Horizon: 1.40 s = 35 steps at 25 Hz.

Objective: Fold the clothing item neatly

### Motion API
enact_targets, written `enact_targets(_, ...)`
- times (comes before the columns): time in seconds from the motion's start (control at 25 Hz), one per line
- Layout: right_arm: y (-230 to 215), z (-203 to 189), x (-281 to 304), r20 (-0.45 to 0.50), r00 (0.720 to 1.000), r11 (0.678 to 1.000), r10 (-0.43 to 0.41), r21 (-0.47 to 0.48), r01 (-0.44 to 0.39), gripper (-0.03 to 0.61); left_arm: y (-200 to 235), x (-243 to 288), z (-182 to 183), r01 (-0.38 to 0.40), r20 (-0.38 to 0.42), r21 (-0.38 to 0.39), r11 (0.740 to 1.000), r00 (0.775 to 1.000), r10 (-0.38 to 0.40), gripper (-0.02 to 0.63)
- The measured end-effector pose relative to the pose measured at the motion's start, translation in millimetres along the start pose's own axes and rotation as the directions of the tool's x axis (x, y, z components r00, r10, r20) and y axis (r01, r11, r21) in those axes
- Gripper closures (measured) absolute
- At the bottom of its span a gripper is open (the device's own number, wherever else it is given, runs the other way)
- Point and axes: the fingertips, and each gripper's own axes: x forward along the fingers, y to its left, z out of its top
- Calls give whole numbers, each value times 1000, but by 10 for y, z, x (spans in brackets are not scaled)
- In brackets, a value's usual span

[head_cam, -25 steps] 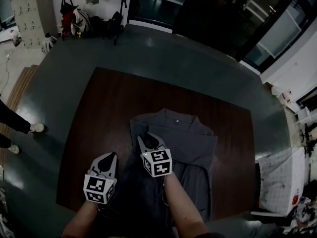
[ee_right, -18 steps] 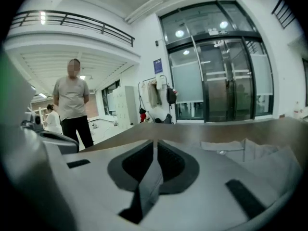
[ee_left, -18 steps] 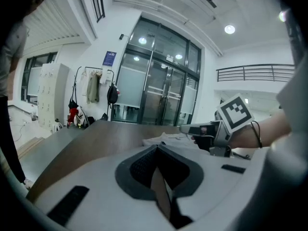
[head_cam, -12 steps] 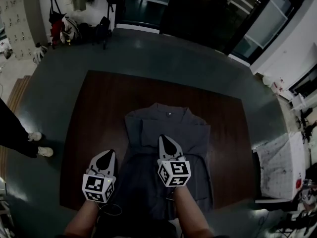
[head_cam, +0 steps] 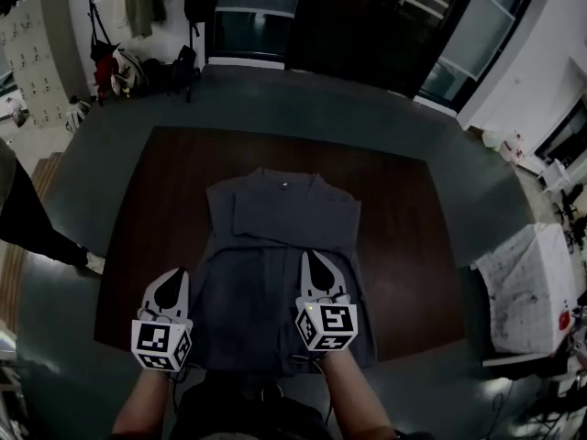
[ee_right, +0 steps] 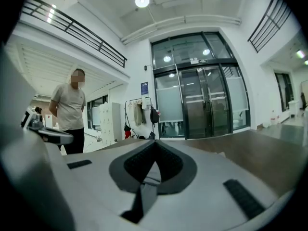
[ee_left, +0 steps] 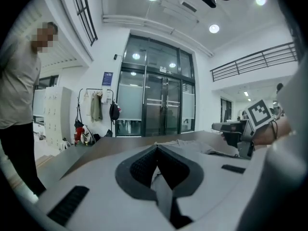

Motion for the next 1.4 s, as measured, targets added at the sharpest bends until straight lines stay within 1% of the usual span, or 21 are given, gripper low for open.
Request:
enact_targets(0.08,-98,61,-317,24,1000,1000,13,0,-13,589,-239,-205,-11,-17,9,8,1000,1000,17,606)
enact_targets(0.2,-256,96,-810,55,998,998,28,-54,-25,589,-650,-469,-51,-30,20,21,999,999,30,606)
enact_targets(0.28,-390,58,-1118,57,998,997,27,-73,-23,589,-898,-619,-105,-35,19,25,999,999,35,606)
enact_targets(0.44,-709,-102,-1633,39,999,999,-4,-47,5,589,-1274,-861,-285,-41,-2,5,999,999,41,606)
enact_targets(0.64,-964,-361,-2163,5,999,998,-53,-36,53,589,-1647,-1079,-464,-4,-13,-1,1000,1000,4,606)
enact_targets(0.8,-1010,-583,-2457,-13,997,996,-80,-36,79,589,-1724,-1207,-596,5,2,-7,1000,1000,-5,606)
enact_targets(0.96,-945,-812,-2703,-42,992,993,-119,-28,118,589,-1695,-1429,-791,5,-8,-10,1000,1000,-6,606)
enact_targets(1.12,-676,-989,-2927,-48,990,991,-132,-33,130,589,-1656,-1715,-1017,25,-20,-25,999,999,-26,605)
enact_targets(1.24,-419,-1152,-3142,-59,989,991,-134,-10,133,589,-1659,-1978,-1190,47,-30,-23,999,998,-47,604)
enact_targets(1.4,-273,-1381,-3470,-80,981,984,-177,4,177,589,-1614,-2233,-1445,43,-43,-14,999,998,-43,604)
